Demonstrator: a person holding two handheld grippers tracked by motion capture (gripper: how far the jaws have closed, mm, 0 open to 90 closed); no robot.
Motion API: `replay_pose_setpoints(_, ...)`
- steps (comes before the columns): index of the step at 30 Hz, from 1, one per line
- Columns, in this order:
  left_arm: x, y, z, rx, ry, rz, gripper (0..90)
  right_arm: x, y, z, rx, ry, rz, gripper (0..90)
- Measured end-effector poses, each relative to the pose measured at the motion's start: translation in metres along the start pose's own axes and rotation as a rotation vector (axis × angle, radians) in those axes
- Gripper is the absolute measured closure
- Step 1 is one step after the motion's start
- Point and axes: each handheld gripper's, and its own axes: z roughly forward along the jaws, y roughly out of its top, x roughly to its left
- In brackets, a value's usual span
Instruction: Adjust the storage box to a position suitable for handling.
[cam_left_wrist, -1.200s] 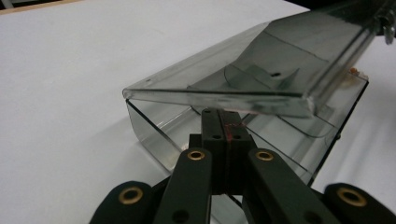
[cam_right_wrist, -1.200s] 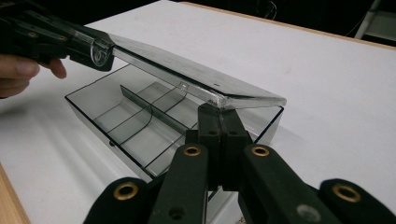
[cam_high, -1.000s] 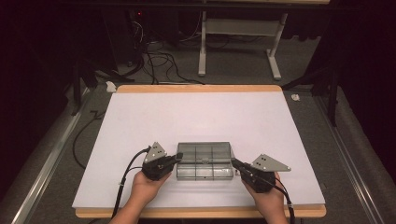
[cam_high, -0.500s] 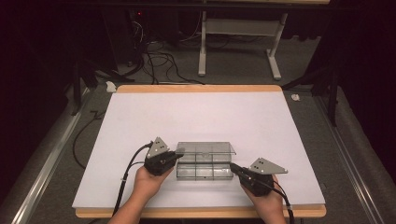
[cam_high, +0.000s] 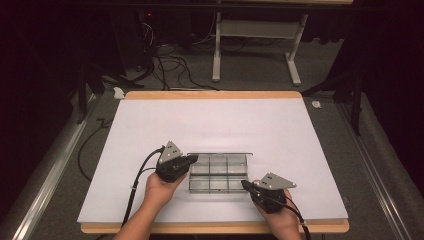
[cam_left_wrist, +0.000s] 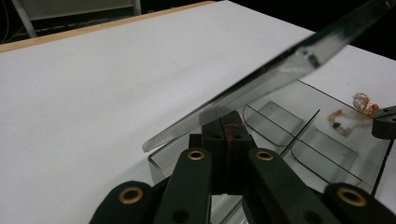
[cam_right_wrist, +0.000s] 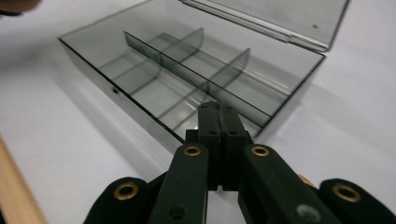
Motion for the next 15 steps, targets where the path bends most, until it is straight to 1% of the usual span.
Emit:
replay_pose_setpoints(2, 0.0007, 0.0014, 0.0009, 0.001, 0.001, 0.000, 90.0, -0.0026, -0.0010, -0.0006, -0.008, 0.020, 0.015, 90.0)
replay_pose_setpoints(5, 0.0020, 0.0022, 0.0019, -0.006, 0.004, -0.005, 90.0, -0.0019, -0.0010, -0.0008, -0.008, 0.013, 0.002, 90.0)
replay_pose_setpoints(15, 0.0064, 0.0051, 0.0084, 0.005, 0.020, -0.002, 90.0, -0.0035, -0.0020, -0.0002, -0.015, 0.019, 0.002, 90.0)
